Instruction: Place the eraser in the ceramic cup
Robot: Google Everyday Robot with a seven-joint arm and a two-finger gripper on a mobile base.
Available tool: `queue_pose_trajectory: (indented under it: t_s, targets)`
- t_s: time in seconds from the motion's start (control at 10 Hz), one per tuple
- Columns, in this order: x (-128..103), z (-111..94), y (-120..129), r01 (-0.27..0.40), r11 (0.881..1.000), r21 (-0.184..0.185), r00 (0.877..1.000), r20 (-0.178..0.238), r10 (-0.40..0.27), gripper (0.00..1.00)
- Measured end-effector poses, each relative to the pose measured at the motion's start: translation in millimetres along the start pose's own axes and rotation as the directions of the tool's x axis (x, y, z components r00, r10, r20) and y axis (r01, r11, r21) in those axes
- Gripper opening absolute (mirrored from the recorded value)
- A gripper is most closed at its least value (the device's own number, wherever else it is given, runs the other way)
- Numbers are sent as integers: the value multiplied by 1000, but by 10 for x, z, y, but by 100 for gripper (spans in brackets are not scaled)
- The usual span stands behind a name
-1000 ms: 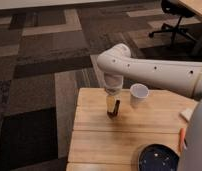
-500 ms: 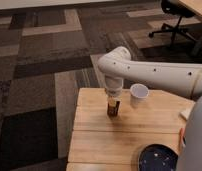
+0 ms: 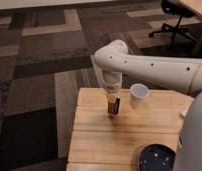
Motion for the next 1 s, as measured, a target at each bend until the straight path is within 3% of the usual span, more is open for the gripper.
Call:
queue_pose_trajectory:
  t_s: [0.2, 0.4, 0.7, 0.8, 1.0]
  targets:
    - [80, -333, -195, 6, 999, 45, 999, -45, -4, 0]
    - [306, -726, -468, -2, 993, 115, 993, -113, 15, 0]
    - [394, -1011, -672, -5, 983, 182, 989, -147, 32, 0]
    - [517, -1105, -752, -38, 976, 216, 986, -151, 71, 0]
    - [694, -1147, -795, -89, 967, 237, 981, -147, 127, 0]
